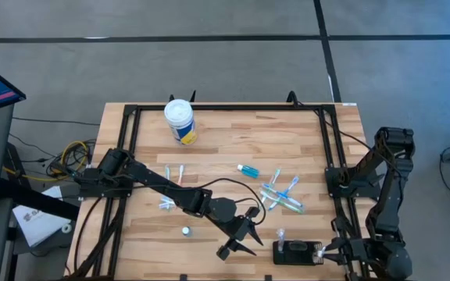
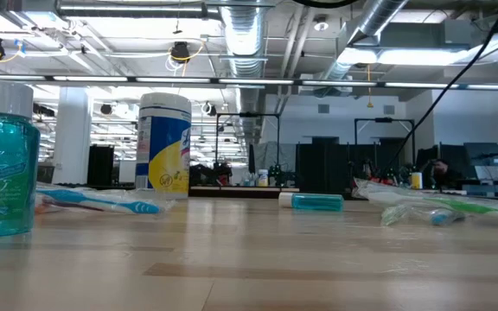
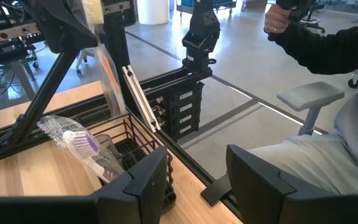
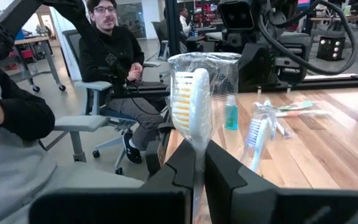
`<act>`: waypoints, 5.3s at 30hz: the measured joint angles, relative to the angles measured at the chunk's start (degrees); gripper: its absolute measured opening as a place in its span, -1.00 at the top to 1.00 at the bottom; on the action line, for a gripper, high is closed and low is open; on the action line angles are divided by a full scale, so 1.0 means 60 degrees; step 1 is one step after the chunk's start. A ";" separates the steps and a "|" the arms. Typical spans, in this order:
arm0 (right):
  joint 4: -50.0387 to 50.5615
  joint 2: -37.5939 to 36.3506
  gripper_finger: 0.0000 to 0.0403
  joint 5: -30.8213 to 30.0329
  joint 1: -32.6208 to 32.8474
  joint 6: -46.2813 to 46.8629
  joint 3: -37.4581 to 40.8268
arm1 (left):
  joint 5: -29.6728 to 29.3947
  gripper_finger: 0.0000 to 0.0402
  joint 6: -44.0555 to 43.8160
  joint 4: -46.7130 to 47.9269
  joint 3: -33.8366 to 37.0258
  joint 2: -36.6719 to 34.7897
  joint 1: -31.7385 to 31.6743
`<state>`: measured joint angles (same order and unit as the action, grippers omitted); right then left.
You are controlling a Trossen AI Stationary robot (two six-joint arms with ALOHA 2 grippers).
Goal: Pick & Place toothbrushing station
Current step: Put the right orange toothbrush into the wire organizer, then put the right blue toothbrush into the wire organizer
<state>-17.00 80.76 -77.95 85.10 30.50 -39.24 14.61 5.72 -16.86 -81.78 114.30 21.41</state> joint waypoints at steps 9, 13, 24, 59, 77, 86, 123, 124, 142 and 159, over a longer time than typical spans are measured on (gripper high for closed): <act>0.0037 0.0023 0.95 -0.0011 0.0002 0.0175 0.0000 | 0.0001 0.21 -0.0004 0.0004 0.0000 0.0000 0.0000; 0.0037 0.0022 0.95 -0.0011 0.0007 0.0175 0.0000 | 0.0001 0.21 -0.0007 0.0024 0.0000 0.0000 0.0000; 0.0219 0.0020 0.81 -0.0001 0.0004 0.0180 0.0000 | -0.0001 0.21 -0.0007 0.0029 0.0000 0.0000 -0.0001; 0.0769 0.0002 0.74 0.0433 0.0083 0.1692 -0.0022 | 0.0000 0.21 -0.0007 0.0029 0.0000 0.0000 0.0000; 0.1006 -0.0002 0.62 0.0492 0.0036 0.2186 -0.0014 | -0.0003 0.21 -0.0007 0.0026 0.0000 0.0000 0.0000; 0.1005 0.0005 0.34 0.0495 0.0033 0.2186 -0.0010 | 0.0001 0.21 -0.0007 0.0026 0.0000 0.0000 0.0000; 0.1347 -0.1619 0.45 0.0209 -0.0302 0.0809 0.0022 | 0.0005 0.21 -0.0008 0.0029 0.0004 0.0000 0.0000; 0.1444 -0.1713 0.45 0.0213 -0.0357 0.0810 0.0022 | 0.0005 0.21 -0.0007 0.0031 0.0004 0.0000 0.0000; 0.4847 -0.3603 0.45 0.0855 -0.2362 0.2051 0.0006 | 0.0005 0.21 -0.0011 0.0316 0.0004 0.0000 0.0007; 0.8172 -0.5190 0.45 0.5374 -0.6157 0.4362 0.0000 | 0.0001 0.21 -0.0109 0.0718 0.0004 0.0000 0.0008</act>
<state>32.03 49.63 -45.71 48.16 56.68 -39.24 14.61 5.06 -12.55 -81.76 114.30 21.45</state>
